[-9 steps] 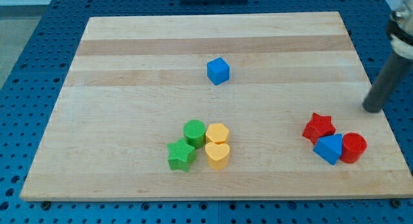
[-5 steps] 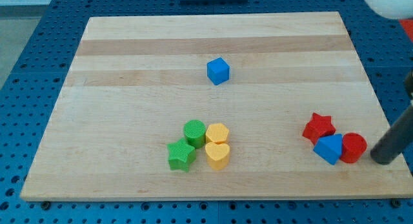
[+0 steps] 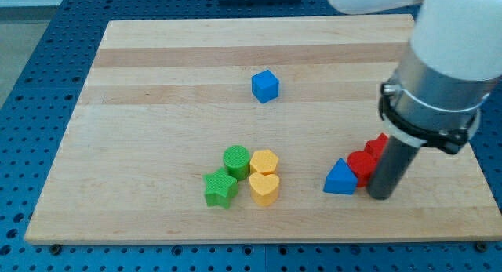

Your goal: Push the red circle diagonally to the bottom right of the blue cube

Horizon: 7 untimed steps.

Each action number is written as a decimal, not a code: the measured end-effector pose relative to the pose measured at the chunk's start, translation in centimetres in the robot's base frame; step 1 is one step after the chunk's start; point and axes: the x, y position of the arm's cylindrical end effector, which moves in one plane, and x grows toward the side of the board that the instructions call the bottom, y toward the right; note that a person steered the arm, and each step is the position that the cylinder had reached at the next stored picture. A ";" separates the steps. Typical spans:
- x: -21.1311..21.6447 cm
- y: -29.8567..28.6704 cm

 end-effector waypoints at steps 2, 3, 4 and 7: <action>-2.5 -0.7; -4.4 -1.3; -7.0 -2.7; -11.3 -9.6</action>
